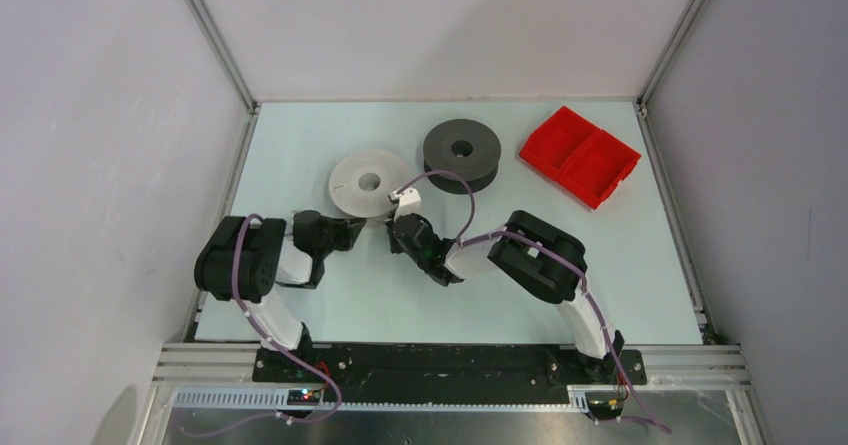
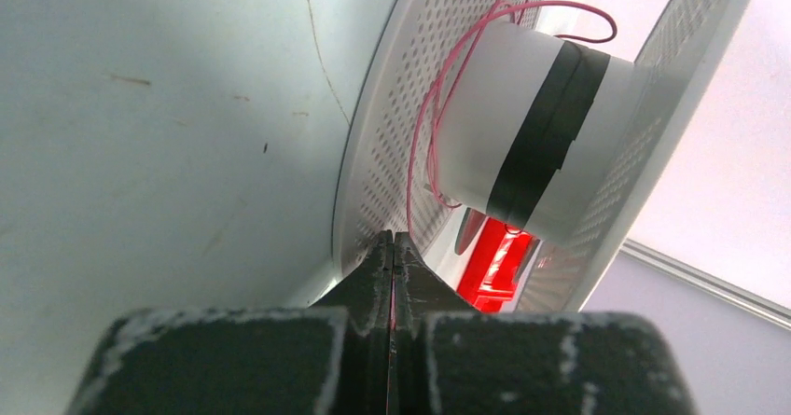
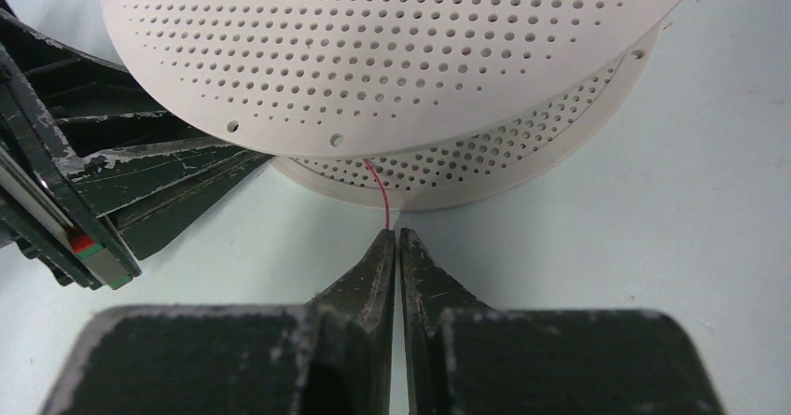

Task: Wrap the cables
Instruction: Adjust the cable on the cable reel.

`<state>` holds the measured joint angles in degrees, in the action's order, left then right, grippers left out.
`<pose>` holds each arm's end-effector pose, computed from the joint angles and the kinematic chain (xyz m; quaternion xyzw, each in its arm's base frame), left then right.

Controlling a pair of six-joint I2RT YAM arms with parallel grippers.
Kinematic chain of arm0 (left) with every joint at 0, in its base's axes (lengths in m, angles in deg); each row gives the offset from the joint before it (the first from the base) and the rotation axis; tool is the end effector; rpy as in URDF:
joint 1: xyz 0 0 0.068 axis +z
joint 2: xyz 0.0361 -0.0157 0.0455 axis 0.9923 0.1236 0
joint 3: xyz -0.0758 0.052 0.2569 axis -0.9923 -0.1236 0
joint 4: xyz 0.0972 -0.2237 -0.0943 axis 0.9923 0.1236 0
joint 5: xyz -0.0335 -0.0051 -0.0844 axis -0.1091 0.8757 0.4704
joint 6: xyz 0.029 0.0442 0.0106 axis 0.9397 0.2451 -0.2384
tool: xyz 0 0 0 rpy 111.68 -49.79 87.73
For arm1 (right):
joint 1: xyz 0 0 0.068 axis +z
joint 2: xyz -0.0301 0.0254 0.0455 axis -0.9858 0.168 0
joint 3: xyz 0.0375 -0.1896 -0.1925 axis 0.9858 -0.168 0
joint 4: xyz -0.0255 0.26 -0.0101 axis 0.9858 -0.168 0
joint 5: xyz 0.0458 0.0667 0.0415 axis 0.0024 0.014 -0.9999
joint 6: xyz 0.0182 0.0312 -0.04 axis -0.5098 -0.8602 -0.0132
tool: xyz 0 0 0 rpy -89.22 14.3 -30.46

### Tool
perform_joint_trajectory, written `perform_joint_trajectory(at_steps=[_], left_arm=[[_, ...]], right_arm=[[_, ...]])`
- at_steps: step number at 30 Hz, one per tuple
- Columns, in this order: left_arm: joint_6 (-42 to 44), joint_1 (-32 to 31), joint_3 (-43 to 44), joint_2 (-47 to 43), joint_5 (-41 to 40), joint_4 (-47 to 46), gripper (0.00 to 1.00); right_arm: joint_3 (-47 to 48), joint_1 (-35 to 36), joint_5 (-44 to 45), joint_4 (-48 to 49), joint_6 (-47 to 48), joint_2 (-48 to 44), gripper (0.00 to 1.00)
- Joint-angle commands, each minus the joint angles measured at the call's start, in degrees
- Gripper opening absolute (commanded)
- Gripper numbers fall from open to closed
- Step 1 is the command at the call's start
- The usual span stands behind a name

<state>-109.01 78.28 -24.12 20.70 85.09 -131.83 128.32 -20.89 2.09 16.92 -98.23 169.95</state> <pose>0.2454 -0.0265 0.0873 -0.5309 0.6866 -0.4060 0.2860 0.2375 0.3748 0.1163 -0.1586 0.8132 0.2226 0.5139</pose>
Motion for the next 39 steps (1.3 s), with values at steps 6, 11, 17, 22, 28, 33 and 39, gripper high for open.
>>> perform_joint_trajectory(at_steps=[6, 11, 17, 22, 28, 33, 39], left_arm=[[-1.82, -0.91, 0.6, 3.5, -1.44, -6.42, 0.0], [-1.86, -1.01, 1.25, 4.23, -1.4, -7.43, 0.0], [-1.54, -1.14, 2.01, 5.01, -1.73, -7.76, 0.0], [-1.41, -1.1, 2.49, 5.17, -1.67, -7.97, 0.0], [-1.74, -1.09, 3.9, 6.06, -1.47, -8.0, 0.0], [-1.69, -1.17, 3.9, 6.88, -1.88, -8.0, 0.0], [-2.07, -1.17, 3.88, 8.41, -1.95, -8.13, 0.0]], right_arm=[[-2.02, 0.57, 0.0, -0.28, 1.03, -2.83, 0.09], [-3.7, 1.0, 0.33, 1.06, 2.02, -3.73, 0.09], [-5.13, 1.49, 0.77, 1.74, 3.26, -5.05, 0.09], [-7.08, 2.09, 2.53, 3.92, 4.49, -5.99, 0.09], [-9.1, 2.24, 3.76, 5.79, 5.04, -6.52, 0.09], [-9.84, 2.24, 4.24, 6.83, 5.01, -6.75, 0.09], [-10.37, 2.26, 4.57, 7.32, 5.19, -7.16, 0.1]])
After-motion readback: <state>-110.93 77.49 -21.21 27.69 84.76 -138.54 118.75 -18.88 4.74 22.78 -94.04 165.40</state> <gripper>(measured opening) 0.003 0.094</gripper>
